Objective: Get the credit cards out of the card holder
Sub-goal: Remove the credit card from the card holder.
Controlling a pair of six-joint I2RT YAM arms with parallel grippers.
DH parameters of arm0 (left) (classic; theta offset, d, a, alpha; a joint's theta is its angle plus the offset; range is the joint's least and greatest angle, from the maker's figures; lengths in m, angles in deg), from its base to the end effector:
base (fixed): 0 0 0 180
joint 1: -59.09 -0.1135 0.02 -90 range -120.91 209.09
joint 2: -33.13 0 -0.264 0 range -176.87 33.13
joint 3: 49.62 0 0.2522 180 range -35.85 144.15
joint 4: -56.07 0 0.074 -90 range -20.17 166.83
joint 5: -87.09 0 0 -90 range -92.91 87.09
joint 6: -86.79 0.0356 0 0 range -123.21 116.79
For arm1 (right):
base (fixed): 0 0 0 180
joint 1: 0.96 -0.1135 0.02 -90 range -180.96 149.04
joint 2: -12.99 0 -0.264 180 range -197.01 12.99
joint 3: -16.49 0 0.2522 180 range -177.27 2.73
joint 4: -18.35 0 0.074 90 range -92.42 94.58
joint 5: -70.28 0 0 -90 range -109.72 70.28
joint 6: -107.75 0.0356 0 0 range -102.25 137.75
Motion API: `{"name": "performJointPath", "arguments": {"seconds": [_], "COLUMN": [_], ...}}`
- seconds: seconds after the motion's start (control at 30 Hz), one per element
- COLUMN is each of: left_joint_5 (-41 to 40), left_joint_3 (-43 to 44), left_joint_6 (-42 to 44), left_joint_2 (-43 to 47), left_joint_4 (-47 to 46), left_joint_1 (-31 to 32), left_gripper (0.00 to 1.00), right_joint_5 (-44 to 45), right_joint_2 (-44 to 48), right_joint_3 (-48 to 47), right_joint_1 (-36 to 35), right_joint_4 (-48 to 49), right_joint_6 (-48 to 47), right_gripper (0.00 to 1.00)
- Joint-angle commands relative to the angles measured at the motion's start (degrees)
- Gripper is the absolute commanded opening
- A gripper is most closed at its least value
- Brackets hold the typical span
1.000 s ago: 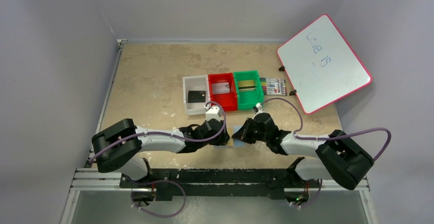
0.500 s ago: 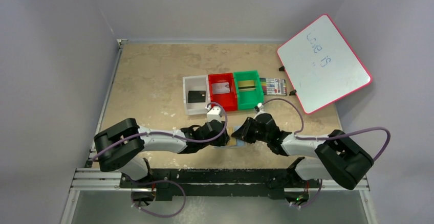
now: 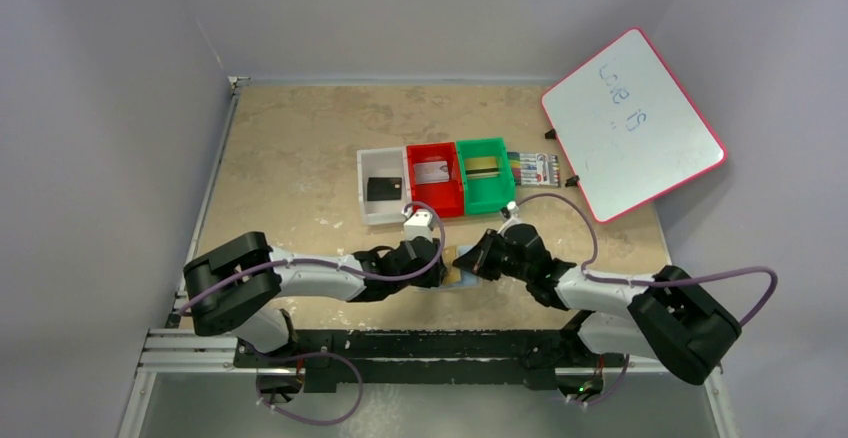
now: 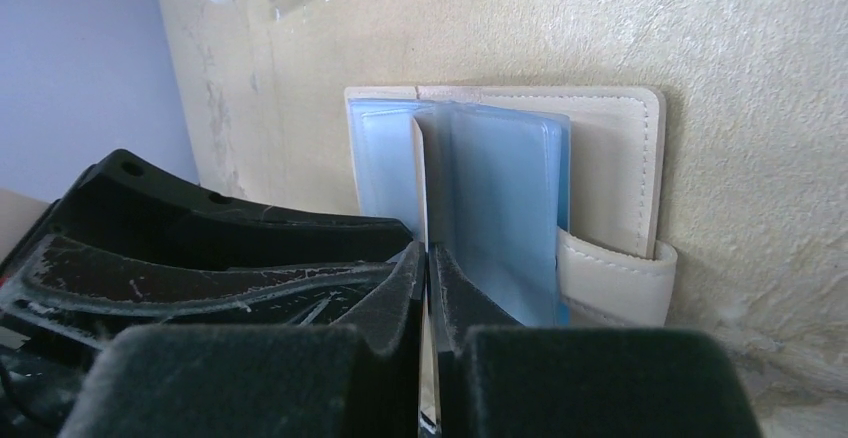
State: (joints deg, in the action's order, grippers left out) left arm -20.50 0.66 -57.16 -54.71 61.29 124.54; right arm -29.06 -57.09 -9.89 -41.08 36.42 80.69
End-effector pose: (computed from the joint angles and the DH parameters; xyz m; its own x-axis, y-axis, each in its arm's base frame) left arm 0.1299 -0.2586 0.1503 -0.7926 -0.1198 -0.5979 0.2279 0.8513 -0.4726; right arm 0.1575 0.1402 0.1403 -0.8164 0.4612 -0.3476 -0.0456 0.5486 0.8348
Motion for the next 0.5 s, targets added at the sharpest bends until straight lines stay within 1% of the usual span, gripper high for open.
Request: {"name": "performJointPath", "arguments": {"seconds": [0.0, 0.27, 0.47], "left_joint_5": [-2.0, -3.1, -0.7], "left_joint_3": [-0.4, 0.3, 0.4], "left_joint_6": [0.7, 0.9, 0.9], "left_joint_2": [0.9, 1.5, 4.0], "left_joint_4": [7.0, 8.5, 4.5], "left_joint_1": [0.6, 0.6, 0.6], "left_gripper": [0.3, 0.29, 0.36], "right_joint_5": [3.2, 4.7, 3.8], "right_joint_2": [3.3, 5.0, 3.7], "right_joint_3": [-0.7, -0.7, -1.8], "right_joint_1": [-0.1, 0.0, 0.0], "right_joint_4": [-4.1, -6.7, -6.8], "right_joint_6": [-1.3, -1.6, -2.6], "right_gripper": [0.03, 0.02, 0.0]}}
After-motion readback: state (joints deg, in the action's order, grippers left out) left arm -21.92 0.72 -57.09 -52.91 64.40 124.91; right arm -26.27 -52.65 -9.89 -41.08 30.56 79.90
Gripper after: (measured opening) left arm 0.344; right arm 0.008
